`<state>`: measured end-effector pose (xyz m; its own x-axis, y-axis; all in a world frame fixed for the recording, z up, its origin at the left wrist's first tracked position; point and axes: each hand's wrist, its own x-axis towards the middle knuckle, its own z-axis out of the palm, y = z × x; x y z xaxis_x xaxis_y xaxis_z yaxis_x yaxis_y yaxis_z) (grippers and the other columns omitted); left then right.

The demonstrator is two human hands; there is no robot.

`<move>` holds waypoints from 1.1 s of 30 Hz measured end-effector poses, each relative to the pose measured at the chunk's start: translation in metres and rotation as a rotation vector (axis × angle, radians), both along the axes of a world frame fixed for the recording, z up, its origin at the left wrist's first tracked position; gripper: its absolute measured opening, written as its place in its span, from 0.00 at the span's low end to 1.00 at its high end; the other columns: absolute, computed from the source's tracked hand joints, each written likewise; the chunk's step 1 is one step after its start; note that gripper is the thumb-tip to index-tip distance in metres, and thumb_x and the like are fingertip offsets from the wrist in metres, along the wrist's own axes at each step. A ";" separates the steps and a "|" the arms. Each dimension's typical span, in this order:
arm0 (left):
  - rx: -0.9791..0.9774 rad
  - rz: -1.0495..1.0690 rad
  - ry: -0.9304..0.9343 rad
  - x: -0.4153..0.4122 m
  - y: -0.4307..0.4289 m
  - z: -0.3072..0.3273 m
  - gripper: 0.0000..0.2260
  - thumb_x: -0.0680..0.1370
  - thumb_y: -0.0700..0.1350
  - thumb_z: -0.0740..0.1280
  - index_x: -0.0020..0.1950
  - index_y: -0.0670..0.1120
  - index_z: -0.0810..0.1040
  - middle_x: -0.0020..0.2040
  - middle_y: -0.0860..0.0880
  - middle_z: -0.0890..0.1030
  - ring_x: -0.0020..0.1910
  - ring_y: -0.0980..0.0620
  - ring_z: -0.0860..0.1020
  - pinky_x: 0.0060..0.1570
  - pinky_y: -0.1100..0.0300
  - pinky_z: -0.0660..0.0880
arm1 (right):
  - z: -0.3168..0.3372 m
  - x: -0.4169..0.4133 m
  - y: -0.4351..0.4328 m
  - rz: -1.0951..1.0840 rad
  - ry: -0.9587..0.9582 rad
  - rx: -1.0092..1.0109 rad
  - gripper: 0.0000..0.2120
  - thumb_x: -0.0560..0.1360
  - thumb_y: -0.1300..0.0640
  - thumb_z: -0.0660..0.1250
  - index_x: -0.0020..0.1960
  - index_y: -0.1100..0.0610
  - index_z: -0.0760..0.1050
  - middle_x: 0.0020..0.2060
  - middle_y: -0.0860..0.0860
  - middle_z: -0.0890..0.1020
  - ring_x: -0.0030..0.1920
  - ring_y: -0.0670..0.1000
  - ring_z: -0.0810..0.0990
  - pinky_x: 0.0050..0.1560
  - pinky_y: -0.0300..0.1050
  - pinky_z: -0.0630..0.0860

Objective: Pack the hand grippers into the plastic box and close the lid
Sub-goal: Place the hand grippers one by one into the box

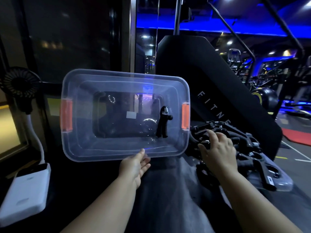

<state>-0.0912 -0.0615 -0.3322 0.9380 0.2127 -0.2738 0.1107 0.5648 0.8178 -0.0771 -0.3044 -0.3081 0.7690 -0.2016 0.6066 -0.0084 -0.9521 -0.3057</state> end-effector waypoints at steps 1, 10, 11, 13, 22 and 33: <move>0.006 0.007 -0.004 -0.001 -0.001 0.000 0.04 0.78 0.41 0.67 0.46 0.40 0.74 0.43 0.43 0.79 0.41 0.48 0.79 0.43 0.56 0.77 | -0.001 -0.004 -0.009 -0.034 -0.023 -0.044 0.27 0.74 0.45 0.67 0.70 0.51 0.69 0.65 0.56 0.71 0.64 0.60 0.67 0.62 0.57 0.65; 0.047 0.036 -0.022 -0.005 -0.006 0.002 0.05 0.79 0.41 0.66 0.45 0.41 0.73 0.42 0.44 0.78 0.40 0.49 0.78 0.42 0.57 0.77 | -0.023 -0.027 -0.053 -0.190 0.200 0.077 0.31 0.74 0.32 0.57 0.72 0.45 0.64 0.72 0.53 0.65 0.74 0.55 0.57 0.71 0.59 0.55; 0.050 0.038 -0.021 -0.004 -0.006 0.002 0.05 0.79 0.41 0.66 0.45 0.41 0.73 0.42 0.44 0.78 0.40 0.49 0.78 0.41 0.57 0.77 | -0.024 -0.027 -0.053 -0.182 0.209 0.082 0.31 0.74 0.32 0.57 0.72 0.44 0.63 0.72 0.53 0.65 0.74 0.55 0.57 0.70 0.59 0.57; 0.057 0.042 -0.021 -0.004 -0.007 0.000 0.05 0.79 0.42 0.66 0.45 0.41 0.73 0.42 0.44 0.78 0.40 0.49 0.78 0.41 0.58 0.76 | -0.024 -0.028 -0.053 -0.173 0.215 0.074 0.30 0.74 0.32 0.56 0.72 0.43 0.63 0.71 0.51 0.66 0.72 0.56 0.59 0.67 0.58 0.61; 0.077 0.054 -0.024 -0.002 -0.008 -0.004 0.05 0.78 0.42 0.67 0.45 0.41 0.73 0.43 0.44 0.78 0.40 0.49 0.79 0.40 0.57 0.77 | -0.022 -0.036 -0.045 -0.193 0.138 -0.012 0.23 0.76 0.36 0.57 0.67 0.45 0.69 0.61 0.49 0.77 0.64 0.53 0.70 0.62 0.54 0.57; 0.068 0.049 -0.025 -0.002 -0.008 -0.003 0.07 0.78 0.42 0.67 0.51 0.40 0.73 0.43 0.43 0.79 0.40 0.49 0.79 0.41 0.57 0.78 | -0.016 -0.043 -0.044 -0.215 0.092 0.125 0.18 0.72 0.40 0.62 0.58 0.47 0.72 0.51 0.52 0.76 0.52 0.53 0.75 0.61 0.53 0.59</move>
